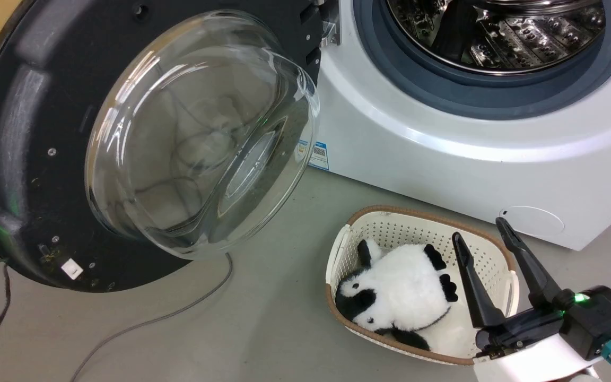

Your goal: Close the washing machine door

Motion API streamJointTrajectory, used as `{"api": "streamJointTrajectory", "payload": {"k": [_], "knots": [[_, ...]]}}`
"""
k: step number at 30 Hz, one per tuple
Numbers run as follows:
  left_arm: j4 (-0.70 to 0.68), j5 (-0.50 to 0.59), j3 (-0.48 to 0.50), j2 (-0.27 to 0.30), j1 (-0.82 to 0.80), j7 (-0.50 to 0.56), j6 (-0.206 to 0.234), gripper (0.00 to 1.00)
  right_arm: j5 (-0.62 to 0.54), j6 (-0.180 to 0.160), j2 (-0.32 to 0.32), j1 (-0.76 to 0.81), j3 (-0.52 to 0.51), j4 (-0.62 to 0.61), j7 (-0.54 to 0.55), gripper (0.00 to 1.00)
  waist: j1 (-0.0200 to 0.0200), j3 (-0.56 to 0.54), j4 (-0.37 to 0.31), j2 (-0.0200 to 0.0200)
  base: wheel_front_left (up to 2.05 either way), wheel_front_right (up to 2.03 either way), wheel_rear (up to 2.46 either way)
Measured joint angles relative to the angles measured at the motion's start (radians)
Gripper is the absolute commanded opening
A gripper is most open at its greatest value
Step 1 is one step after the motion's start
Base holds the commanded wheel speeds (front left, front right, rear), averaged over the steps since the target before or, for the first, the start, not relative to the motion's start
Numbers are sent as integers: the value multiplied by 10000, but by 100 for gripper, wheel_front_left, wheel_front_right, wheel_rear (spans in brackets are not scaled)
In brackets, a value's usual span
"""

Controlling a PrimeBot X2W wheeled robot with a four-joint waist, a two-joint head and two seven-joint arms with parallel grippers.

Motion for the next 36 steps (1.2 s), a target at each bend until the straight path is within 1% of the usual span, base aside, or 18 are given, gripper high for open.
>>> {"api": "streamJointTrajectory", "payload": {"k": [7,12,16,20,24,30,33,36], "knots": [[-769,-851,-245,-464,617,1881,0,0,13,0,42,0,75,61,0,100,0,-135,93,0,0,0,0],[-1547,-1214,-368,-709,1112,2777,4,0,19,0,92,-3,159,165,0,100,0,-316,93,0,0,0,0],[-2301,-1367,-491,-961,1639,3304,100,0,81,0,196,1,151,232,0,100,0,-518,4,0,0,0,0],[-3250,-1685,-495,-1338,2412,3891,364,0,90,0,376,21,98,247,0,100,0,-772,-173,0,0,0,0],[-4462,-1946,-550,-1862,3279,4399,594,0,92,0,508,141,-8,272,0,100,0,-1052,-410,0,0,0,0],[-6600,-2230,-1220,-2901,4658,5329,1103,0,94,0,625,394,-132,351,0,100,-1,-1365,-846,0,0,0,0],[-7565,-2316,-1488,-3467,5244,5478,1434,0,94,0,690,458,-165,382,0,100,-1,-1444,-1130,0,0,0,0],[-8199,-2429,-1760,-3818,5773,5590,1605,0,105,0,752,461,-205,399,0,100,-1,-1489,-1463,0,0,0,0]]}}
